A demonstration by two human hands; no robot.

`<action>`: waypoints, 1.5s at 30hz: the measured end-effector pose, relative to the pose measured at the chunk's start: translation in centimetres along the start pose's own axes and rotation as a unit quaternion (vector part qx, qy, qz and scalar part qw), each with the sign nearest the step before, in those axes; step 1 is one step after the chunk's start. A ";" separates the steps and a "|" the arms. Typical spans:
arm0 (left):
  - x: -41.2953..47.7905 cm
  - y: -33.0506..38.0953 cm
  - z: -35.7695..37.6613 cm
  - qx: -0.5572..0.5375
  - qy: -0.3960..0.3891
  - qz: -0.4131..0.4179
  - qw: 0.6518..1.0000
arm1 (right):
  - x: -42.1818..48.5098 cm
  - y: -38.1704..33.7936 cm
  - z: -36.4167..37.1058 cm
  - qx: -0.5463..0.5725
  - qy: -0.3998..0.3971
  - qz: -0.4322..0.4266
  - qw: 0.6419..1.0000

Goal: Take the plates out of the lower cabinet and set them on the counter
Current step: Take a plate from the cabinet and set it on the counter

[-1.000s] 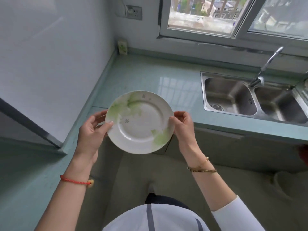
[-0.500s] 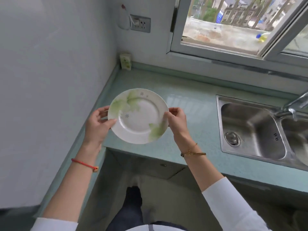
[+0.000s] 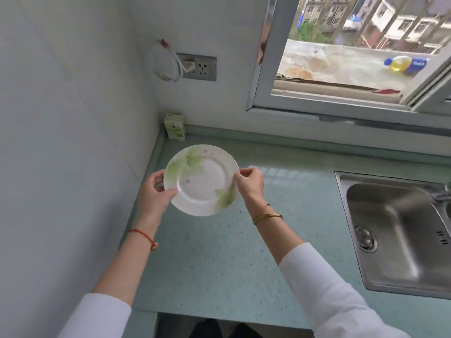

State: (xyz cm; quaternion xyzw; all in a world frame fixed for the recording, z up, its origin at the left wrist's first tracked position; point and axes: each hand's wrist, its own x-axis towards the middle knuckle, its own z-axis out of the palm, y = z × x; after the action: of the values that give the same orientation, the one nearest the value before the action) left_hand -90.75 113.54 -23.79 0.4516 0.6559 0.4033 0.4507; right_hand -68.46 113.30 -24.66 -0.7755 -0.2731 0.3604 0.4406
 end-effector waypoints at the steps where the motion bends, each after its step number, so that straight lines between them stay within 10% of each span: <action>1: 1.3 -0.4 0.3 0.007 0.003 -0.006 1.000 | 1.0 -0.1 0.8 -0.010 -0.004 0.002 1.000; 45: 12.0 -6.7 3.1 0.066 0.009 -0.078 0.995 | 9.5 1.8 7.4 -0.078 -0.050 0.005 0.996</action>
State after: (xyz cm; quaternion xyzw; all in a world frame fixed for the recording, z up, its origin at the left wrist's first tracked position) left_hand -91.56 123.59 -33.57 0.4243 0.7184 0.3262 0.4444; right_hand -68.58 123.07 -31.88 -0.7898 -0.3183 0.3784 0.3629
